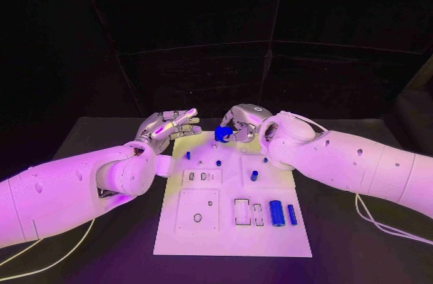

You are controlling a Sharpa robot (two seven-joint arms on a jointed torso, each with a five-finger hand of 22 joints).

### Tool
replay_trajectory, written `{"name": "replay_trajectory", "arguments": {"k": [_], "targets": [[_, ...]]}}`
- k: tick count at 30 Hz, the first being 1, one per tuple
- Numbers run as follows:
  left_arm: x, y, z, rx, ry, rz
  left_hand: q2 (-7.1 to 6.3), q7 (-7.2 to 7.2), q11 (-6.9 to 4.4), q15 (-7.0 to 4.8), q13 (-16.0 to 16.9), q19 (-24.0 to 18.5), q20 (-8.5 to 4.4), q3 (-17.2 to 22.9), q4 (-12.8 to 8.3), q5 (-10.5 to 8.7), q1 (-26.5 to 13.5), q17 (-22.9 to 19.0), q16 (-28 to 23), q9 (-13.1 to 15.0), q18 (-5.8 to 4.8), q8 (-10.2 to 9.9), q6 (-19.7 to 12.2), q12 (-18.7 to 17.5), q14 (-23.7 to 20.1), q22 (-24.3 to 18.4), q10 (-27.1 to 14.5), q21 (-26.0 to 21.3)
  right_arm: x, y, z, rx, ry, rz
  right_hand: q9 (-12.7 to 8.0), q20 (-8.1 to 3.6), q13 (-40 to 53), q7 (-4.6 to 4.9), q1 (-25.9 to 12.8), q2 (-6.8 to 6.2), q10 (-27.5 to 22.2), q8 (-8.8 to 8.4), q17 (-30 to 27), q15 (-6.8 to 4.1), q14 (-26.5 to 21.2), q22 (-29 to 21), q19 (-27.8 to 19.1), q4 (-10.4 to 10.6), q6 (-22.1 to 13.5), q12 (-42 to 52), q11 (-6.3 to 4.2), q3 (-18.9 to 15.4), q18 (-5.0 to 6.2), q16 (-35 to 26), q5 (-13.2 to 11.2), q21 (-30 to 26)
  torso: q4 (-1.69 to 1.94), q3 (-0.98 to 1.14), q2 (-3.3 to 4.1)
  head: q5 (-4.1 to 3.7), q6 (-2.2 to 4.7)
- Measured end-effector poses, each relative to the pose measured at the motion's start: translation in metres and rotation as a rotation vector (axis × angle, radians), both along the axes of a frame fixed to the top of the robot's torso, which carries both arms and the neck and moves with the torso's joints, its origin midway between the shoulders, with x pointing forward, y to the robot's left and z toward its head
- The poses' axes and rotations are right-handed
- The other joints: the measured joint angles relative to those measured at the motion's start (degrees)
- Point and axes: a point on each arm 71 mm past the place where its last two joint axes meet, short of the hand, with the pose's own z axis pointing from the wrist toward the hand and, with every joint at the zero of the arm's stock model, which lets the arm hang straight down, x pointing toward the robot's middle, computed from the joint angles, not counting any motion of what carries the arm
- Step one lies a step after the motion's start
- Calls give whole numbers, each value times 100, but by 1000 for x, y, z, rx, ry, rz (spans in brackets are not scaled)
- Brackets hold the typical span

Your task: Assemble the parts on the task board

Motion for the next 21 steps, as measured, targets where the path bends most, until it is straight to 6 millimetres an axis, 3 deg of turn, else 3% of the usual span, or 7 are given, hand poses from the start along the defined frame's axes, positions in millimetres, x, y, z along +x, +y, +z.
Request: {"name": "replay_trajectory", "arguments": {"k": [10,21], "targets": [[0,0,0,0,0,0,0,0,0,0,0,0,0,0,0,0,0,0,0,0,0,0,0,0,0,0,0,0,1,27,-14,-21,7,18,0,0,0,4,-31,-32,6,-36,-1,1,0,0,0,-22,12,0,-6,21,1,0,-2,0,0,3,3,24,-8],[0,0,0,0,0,1,0,0,0,0,0,0,0,0,0,0,0,-1,0,0,0,0,0,0,0,0,0,0,0,36,-24,-52,36,25,0,0,0,5,-53,-54,6,-81,-1,2,1,-1,0,-21,52,0,-6,52,1,0,-4,0,-9,9,3,37,-27]]}}
